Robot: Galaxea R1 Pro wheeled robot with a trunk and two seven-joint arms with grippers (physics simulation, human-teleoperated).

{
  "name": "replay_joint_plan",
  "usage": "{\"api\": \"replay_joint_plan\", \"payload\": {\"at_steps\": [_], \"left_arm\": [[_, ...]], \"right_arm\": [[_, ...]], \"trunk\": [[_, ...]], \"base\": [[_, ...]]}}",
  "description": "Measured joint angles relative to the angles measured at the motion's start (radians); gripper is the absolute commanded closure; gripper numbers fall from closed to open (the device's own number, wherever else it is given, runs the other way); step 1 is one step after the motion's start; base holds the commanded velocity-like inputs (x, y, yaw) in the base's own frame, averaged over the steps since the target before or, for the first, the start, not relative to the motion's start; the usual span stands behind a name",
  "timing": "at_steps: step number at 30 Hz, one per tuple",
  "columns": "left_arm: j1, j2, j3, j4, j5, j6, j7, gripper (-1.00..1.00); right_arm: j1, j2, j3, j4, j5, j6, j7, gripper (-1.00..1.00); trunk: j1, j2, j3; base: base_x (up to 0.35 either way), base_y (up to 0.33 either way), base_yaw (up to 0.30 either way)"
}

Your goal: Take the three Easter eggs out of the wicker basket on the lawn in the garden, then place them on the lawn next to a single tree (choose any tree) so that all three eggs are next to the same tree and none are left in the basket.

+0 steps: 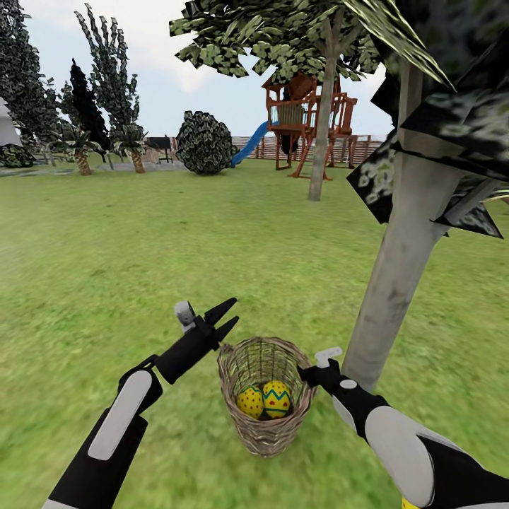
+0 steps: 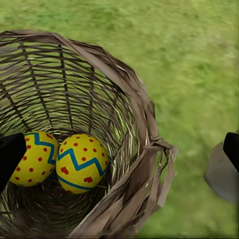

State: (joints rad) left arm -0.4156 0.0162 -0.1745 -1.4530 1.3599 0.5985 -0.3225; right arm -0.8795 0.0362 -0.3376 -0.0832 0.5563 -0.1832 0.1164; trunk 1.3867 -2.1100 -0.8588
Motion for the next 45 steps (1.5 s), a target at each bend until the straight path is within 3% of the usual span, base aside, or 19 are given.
{"api": "replay_joint_plan", "payload": {"at_steps": [12,16,26,37,45], "left_arm": [[0.0,0.0,0.005,0.001,0.0,0.0,0.0,-1.0],[0.0,-0.001,0.006,0.008,0.001,0.001,0.004,-1.0],[0.0,-0.002,0.007,0.015,0.001,-0.004,0.001,-1.0],[0.002,-0.002,0.006,0.021,0.001,-0.004,-0.003,-1.0],[0.002,-0.005,0.005,0.032,-0.002,-0.009,0.0,-1.0]], "right_arm": [[0.0,0.001,0.004,-0.007,-0.002,0.035,0.003,-1.0],[0.0,-0.001,-0.028,-0.033,-0.019,0.095,0.005,-1.0],[0.0,-0.001,-0.027,-0.008,-0.024,0.101,0.007,-1.0],[0.0,-0.001,-0.013,-0.01,-0.021,0.101,0.002,-1.0],[-0.002,0.017,-0.038,-0.057,-0.037,0.285,0.0,-1.0]], "trunk": [[0.0,0.0,0.0],[0.0,0.0,0.0],[0.0,0.0,0.0],[0.0,0.0,-0.013],[0.0,0.0,-0.025]], "base": [[0.0,0.0,0.0],[0.052,0.203,0.0],[0.262,0.162,0.0],[0.023,0.011,0.0],[0.069,0.0,0.0]]}}
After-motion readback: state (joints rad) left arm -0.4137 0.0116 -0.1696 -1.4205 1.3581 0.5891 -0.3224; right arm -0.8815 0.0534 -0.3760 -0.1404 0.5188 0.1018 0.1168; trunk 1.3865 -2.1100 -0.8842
